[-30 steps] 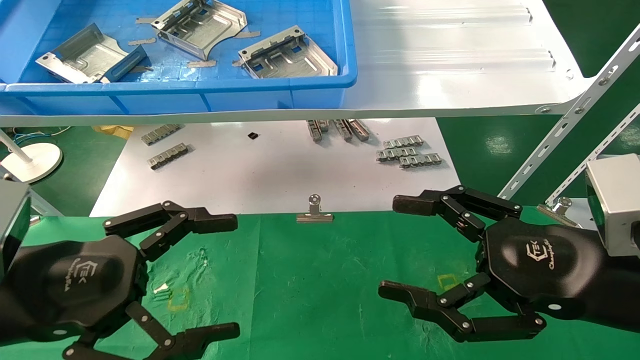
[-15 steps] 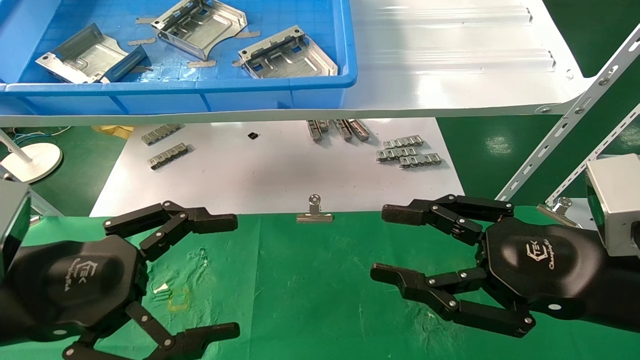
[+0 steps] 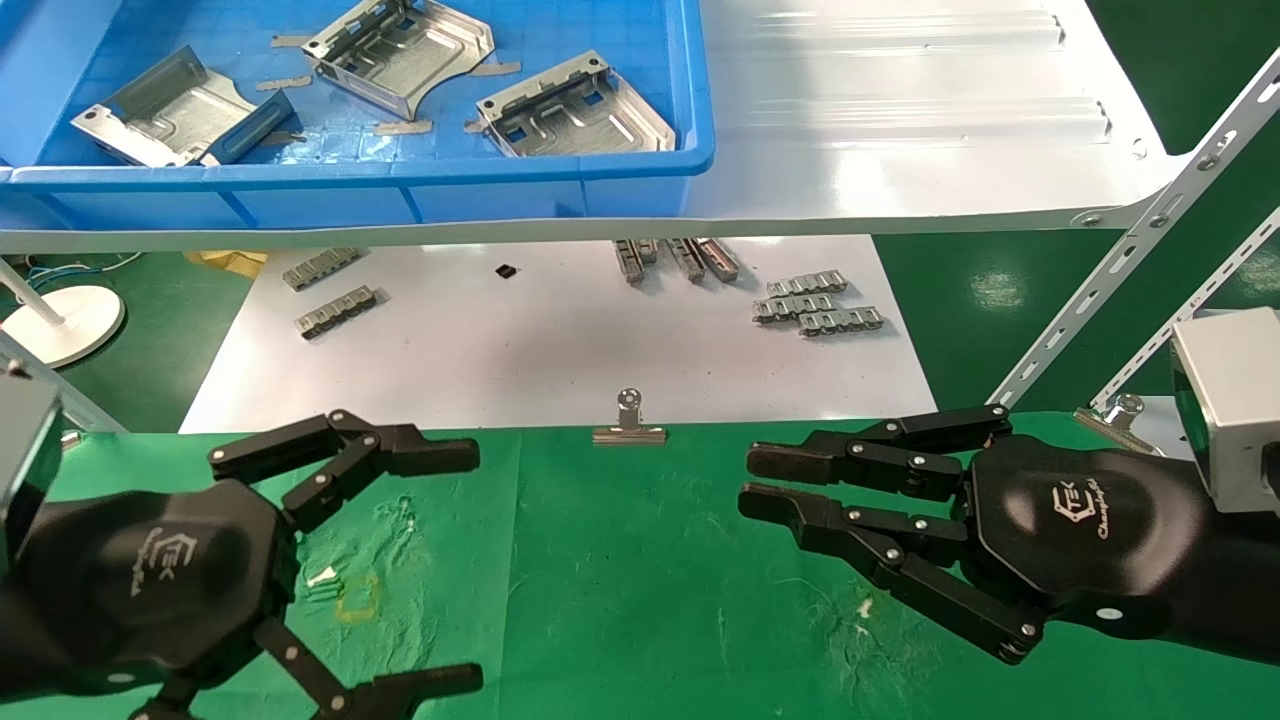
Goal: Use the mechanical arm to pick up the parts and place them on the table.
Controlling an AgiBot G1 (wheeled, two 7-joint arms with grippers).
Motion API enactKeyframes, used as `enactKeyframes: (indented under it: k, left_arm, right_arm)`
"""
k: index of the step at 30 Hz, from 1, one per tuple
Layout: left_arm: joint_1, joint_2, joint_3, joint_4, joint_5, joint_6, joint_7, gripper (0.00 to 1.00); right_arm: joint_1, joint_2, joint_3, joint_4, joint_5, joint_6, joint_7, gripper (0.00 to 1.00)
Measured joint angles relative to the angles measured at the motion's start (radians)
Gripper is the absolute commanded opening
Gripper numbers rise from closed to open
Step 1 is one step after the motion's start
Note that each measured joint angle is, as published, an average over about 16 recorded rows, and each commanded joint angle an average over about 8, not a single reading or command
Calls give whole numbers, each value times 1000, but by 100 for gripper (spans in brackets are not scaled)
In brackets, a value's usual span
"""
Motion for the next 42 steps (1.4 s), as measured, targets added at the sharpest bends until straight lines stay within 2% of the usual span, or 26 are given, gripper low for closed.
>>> enactKeyframes:
  k: [5, 9, 15, 20, 22, 28, 30, 42]
  left_arm:
    - [-156, 46, 25, 93, 88, -19, 6, 100]
    - [-329, 117, 65, 242, 200, -61, 19, 100]
    - [-588, 265, 143, 553, 401, -202, 54, 100]
    - [-744, 386, 198, 805, 542, -355, 94, 100]
    - [-787, 426, 215, 888, 583, -416, 107, 83]
    - [-870, 516, 250, 1069, 659, -547, 124, 8]
    - [-886, 535, 258, 1111, 673, -571, 125, 0]
    - [-928, 581, 275, 1235, 700, -627, 109, 0]
  right_arm:
    - [0, 0, 0, 0, 0, 0, 0, 0]
    - [0, 0, 0, 0, 0, 0, 0, 0]
    - [0, 0, 0, 0, 0, 0, 0, 0]
    - [0, 0, 0, 0, 0, 0, 0, 2]
    - [0, 0, 0, 0, 0, 0, 0, 24]
    - [0, 0, 0, 0, 0, 0, 0, 97]
    - [0, 0, 0, 0, 0, 0, 0, 100]
    - [0, 0, 0, 0, 0, 0, 0, 100]
